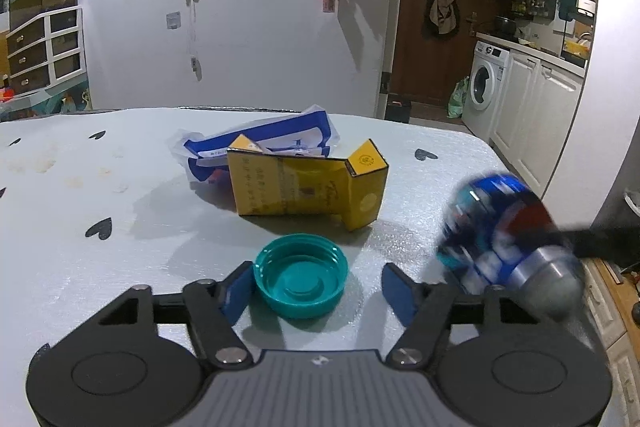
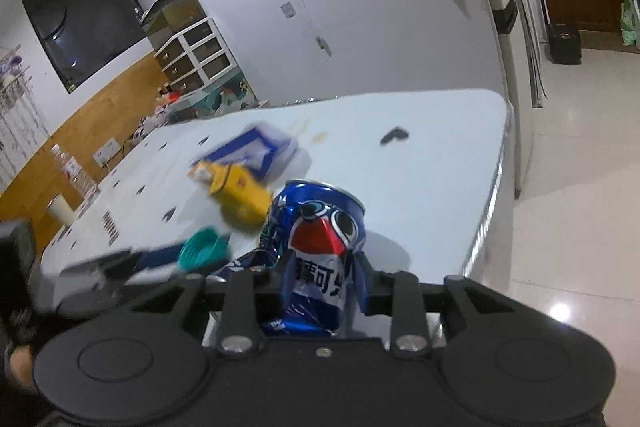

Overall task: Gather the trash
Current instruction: 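Grasp the teal bottle cap with the left tool while the right tool grasps the Pepsi can, then lift and carry the teal cap and Pepsi can with both tools toward the bin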

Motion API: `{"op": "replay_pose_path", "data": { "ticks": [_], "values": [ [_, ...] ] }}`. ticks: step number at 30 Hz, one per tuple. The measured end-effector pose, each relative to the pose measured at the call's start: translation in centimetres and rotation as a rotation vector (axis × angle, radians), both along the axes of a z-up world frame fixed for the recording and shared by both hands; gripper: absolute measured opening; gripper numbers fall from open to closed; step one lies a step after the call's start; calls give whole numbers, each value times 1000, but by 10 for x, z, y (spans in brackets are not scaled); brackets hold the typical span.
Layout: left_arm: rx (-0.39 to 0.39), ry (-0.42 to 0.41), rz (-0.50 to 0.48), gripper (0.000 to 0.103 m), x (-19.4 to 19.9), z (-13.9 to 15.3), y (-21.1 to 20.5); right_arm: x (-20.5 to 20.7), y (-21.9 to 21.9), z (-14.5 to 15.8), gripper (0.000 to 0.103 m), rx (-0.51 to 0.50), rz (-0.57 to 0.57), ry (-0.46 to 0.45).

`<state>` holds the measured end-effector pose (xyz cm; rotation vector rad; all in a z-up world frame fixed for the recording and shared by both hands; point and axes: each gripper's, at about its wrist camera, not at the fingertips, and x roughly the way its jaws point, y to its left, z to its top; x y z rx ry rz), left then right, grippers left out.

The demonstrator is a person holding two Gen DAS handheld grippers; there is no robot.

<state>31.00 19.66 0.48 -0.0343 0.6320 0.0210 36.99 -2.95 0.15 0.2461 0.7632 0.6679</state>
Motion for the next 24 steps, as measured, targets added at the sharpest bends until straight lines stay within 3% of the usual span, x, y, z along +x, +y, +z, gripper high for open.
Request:
{"op": "replay_pose_path", "data": {
  "ticks": [4, 8, 15, 18, 21, 24],
  "values": [
    [-1, -8, 5, 50, -1, 1, 1, -32, -1, 9, 31, -50, 56, -16],
    [5, -6, -18, 50, -4, 1, -1, -52, -1, 24, 35, -106, 116, -60],
    [-6, -5, -34, 50, -16, 4, 3, -56, -2, 59, 81, -199, 273, -248],
    [-22, -16, -22, 50, -21, 7, 8, -56, -1, 74, 102, -234, 416, -353],
    [-34, -23, -16, 50, -27, 10, 12, -56, 6, 82, 103, -310, 589, -448],
    [-32, -30, -7, 50, -33, 13, 14, -52, 15, 81, 103, -386, 700, -462]
  ]
}}
